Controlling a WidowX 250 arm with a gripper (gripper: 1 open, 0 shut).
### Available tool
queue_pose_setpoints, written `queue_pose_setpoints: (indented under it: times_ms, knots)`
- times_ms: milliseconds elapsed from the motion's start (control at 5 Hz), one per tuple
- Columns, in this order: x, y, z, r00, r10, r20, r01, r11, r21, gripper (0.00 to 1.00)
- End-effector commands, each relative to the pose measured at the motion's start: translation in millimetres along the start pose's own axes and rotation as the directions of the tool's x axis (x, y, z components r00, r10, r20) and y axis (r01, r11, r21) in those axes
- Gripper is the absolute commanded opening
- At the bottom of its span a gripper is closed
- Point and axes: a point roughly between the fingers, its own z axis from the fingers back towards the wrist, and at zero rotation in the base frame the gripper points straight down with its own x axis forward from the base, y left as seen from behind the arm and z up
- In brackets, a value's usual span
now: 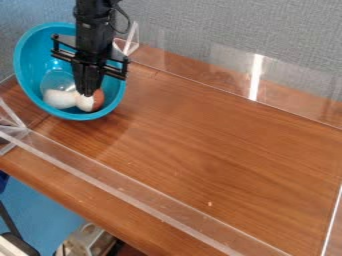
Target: Remove the mushroom from inside the blue bowl and put it on the table
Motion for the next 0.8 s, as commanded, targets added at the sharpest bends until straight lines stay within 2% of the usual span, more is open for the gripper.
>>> queue_pose_setpoints:
  times_ms: [0, 600]
  knots:
    - [5.6, 4.6, 24.8, 0.997, 0.012, 0.082, -0.013, 1.0, 0.01, 0.0]
    - [6.0, 7.6, 26.6, 0.996, 0.016, 0.091, -0.018, 1.0, 0.018, 0.0]
